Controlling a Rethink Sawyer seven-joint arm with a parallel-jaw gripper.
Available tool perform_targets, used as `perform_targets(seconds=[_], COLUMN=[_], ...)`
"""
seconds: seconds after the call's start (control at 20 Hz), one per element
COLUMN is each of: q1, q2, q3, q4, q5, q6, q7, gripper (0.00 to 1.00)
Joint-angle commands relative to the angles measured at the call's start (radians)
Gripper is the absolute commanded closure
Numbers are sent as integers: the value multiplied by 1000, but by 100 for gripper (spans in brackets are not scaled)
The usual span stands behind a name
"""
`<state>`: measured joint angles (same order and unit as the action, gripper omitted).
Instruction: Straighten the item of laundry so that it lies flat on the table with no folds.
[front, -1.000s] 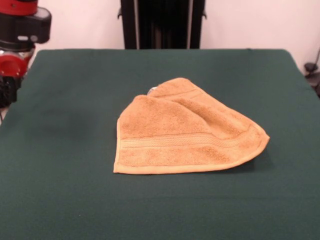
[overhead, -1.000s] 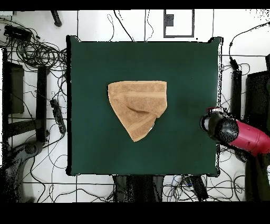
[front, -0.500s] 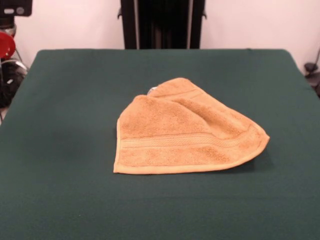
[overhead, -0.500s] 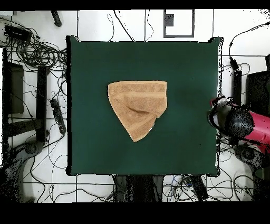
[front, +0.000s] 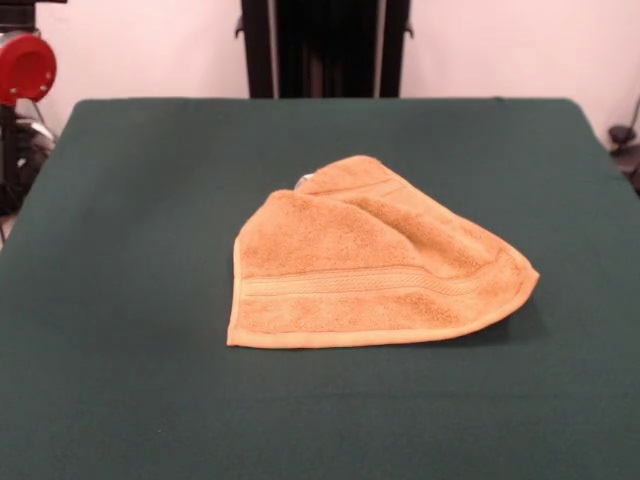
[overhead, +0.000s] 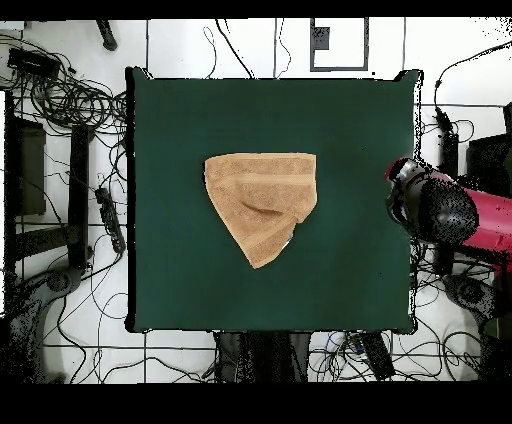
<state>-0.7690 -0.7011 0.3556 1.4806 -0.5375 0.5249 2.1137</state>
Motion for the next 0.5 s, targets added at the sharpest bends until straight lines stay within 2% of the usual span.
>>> perform_targets(seconds=[0.05, 0.25, 0.5], q1=[84, 113, 181], q2=[31, 50, 46], q3=[149, 150, 112], q4=[47, 59, 76], q5=[-9, 1, 18], q6=[195, 182, 148], q7=[-293, -245, -110], gripper=[0, 0, 0])
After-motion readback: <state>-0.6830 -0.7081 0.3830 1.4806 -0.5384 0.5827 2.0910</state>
